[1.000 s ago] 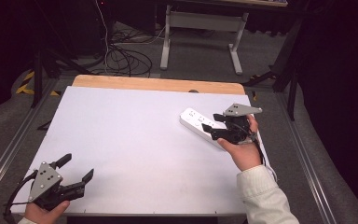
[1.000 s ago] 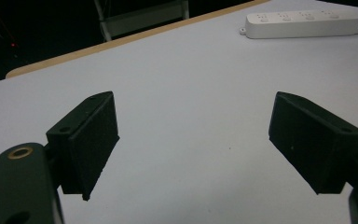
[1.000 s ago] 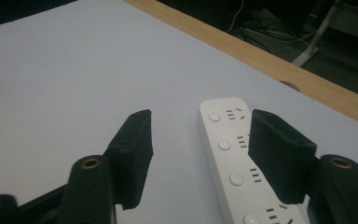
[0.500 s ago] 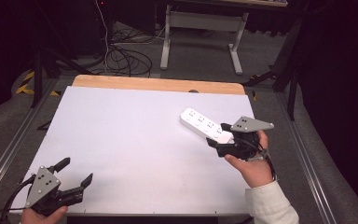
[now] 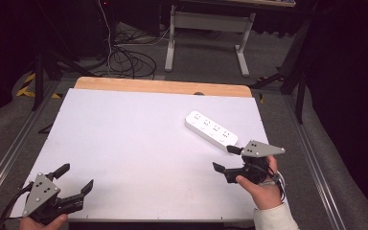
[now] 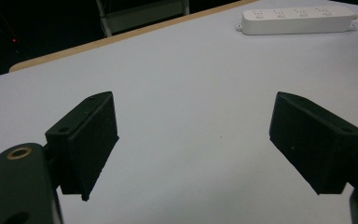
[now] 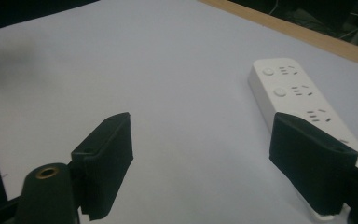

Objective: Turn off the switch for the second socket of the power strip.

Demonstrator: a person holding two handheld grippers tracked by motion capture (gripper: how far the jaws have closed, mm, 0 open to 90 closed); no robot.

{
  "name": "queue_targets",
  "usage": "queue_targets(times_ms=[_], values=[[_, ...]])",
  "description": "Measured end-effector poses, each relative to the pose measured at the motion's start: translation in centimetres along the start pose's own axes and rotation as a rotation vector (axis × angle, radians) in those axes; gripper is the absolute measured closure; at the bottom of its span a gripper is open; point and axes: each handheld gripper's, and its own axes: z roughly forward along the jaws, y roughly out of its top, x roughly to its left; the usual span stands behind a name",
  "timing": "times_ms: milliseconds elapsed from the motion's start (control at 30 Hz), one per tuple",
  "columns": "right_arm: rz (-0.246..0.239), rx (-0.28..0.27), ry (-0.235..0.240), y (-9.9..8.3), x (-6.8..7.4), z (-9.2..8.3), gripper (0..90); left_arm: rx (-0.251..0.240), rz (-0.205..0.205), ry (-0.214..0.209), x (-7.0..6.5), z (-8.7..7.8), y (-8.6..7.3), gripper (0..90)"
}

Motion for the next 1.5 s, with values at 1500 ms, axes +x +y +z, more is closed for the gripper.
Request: queue_targets(times_ms=[1500], values=[[-0.050,0.001,0.019,-7.8,1.4,2.2,17.9,0.013,0.023,-0.001,0.9,1.0,-1.1,14.8]])
